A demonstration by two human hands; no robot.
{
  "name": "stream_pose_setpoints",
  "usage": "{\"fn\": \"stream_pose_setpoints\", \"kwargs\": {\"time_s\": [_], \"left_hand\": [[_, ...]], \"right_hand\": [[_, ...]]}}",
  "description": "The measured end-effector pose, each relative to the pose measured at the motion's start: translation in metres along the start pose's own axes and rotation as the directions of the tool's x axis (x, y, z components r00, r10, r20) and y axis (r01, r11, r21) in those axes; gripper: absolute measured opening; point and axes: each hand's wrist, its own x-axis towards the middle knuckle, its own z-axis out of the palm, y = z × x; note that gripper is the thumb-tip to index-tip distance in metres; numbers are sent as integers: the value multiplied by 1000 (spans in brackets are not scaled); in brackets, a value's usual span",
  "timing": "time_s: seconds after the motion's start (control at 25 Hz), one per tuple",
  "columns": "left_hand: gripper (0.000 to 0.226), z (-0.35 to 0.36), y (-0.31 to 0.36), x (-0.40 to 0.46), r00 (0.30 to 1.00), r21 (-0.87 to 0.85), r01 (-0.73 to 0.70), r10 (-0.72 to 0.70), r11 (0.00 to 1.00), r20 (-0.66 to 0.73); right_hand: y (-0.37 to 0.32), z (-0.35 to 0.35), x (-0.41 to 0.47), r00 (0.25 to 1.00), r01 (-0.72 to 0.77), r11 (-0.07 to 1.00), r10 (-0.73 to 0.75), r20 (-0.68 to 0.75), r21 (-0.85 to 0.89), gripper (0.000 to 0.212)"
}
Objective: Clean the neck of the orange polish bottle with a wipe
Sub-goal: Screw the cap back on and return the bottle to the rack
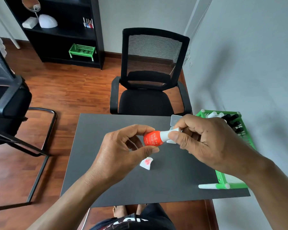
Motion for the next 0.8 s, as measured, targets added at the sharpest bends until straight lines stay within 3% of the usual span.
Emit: {"fn": "stream_pose_setpoints", "kwargs": {"time_s": [0.28,0.48,0.8], "left_hand": [[39,-3,-4,2,998,-7,-39,39,999,-55],[44,9,-5,6,996,-30,-40,38,999,-85],[45,54,10,26,999,-97,14,-11,995,35]], "right_hand": [[2,12,4,999,-19,995,21,-24,96,14],[14,17,0,994,-73,988,82,-66,134,19],[50,3,-43,951,-151,949,215,-221,275,24]]}}
